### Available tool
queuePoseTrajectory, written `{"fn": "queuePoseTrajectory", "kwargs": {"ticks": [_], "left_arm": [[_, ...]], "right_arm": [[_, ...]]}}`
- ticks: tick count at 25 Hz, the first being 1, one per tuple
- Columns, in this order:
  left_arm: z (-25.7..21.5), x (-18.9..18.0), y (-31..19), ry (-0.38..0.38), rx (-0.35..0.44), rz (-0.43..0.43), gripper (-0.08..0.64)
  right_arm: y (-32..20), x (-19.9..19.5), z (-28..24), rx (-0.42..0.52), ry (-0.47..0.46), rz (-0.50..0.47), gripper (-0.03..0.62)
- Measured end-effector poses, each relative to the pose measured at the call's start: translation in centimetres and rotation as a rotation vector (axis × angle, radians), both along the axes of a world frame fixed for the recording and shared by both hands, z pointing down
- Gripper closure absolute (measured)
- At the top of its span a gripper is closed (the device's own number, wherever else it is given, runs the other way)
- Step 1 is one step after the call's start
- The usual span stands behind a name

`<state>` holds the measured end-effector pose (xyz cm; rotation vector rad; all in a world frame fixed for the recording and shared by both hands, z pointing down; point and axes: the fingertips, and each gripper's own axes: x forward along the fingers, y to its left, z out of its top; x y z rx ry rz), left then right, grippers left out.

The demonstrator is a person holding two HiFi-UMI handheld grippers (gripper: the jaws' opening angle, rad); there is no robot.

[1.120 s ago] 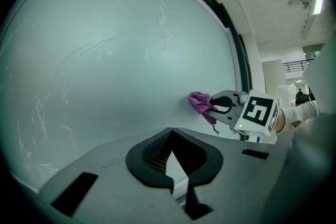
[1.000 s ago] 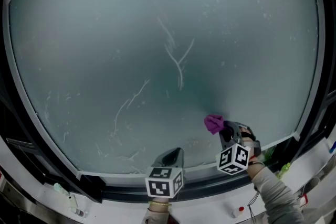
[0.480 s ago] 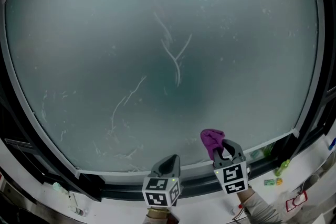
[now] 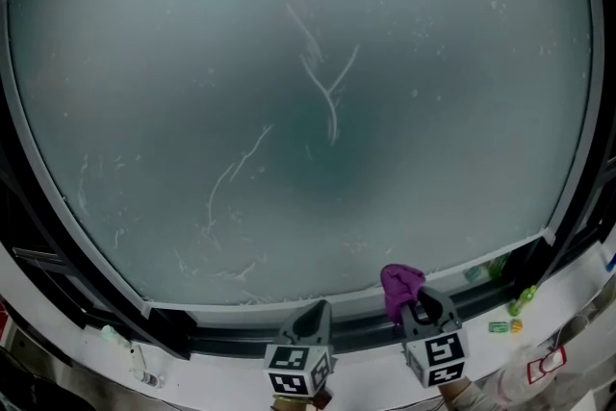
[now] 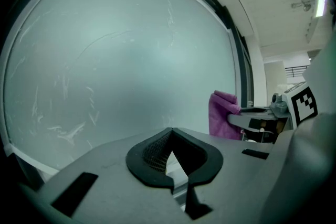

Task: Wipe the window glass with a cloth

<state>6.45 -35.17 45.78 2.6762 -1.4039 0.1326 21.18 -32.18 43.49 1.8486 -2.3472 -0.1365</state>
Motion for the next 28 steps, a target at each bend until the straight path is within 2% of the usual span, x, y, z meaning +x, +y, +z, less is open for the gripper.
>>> {"fn": "queuePoseTrajectory", "kwargs": {"ticks": [4, 12, 28], "left_arm": [[1.3, -0.6, 0.9, -0.009, -0.008, -0.008, 0.555], [2.1, -1.3, 1.3, 0.022, -0.006, -0.025, 0.555], [2.2, -1.4, 0.6, 0.004, -0.013, -0.016, 0.555]], "right_arm": [[1.5, -0.9, 1.3, -0.006, -0.043, -0.031, 0.531], [2.4, -1.6, 2.9, -0.038, -0.056, -0.054, 0.532], [1.9, -1.7, 2.6, -0.022, -0.061, -0.054, 0.532]]}}
